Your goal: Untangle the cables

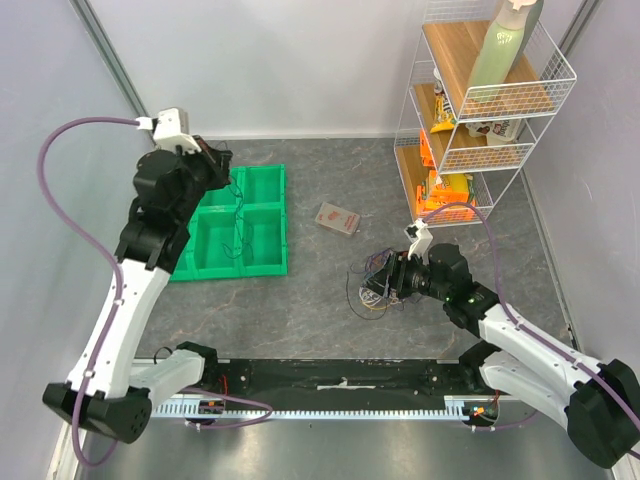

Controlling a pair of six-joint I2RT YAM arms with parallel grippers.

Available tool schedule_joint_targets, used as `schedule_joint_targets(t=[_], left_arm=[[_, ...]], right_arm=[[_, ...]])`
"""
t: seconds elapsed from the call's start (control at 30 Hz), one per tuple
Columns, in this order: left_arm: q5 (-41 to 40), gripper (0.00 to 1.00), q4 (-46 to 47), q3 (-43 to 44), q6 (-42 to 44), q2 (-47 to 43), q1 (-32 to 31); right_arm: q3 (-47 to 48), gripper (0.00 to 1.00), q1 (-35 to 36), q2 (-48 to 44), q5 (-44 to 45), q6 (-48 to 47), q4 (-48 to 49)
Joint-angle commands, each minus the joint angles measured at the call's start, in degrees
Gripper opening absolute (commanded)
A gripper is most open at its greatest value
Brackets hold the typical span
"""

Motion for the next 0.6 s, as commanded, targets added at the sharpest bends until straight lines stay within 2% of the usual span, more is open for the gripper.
schedule_joint_targets(t=[0.0, 0.37, 0.47, 0.57], left_arm=[[1.7, 0.02, 2.0, -1.9, -2.7, 3.7, 0.3], [-5.3, 0.02, 4.0, -5.3, -5.0, 9.7, 1.7], [-4.9, 0.02, 4.1, -6.4, -6.7, 11.1, 1.7], [-0.9, 0.02, 4.6, -9.1, -9.9, 12.5, 1.7]], right_arm=[[-0.8, 0.7, 0.4, 0.2, 1.1, 0.1, 2.5], [-1.6, 0.7, 0.6, -0.3, 1.5, 0.4, 3.1], [-1.3, 0.7, 0.6, 0.5, 1.1, 0.5, 3.7], [-1.1, 0.7, 0.8, 0.5, 1.2, 0.6, 4.0]])
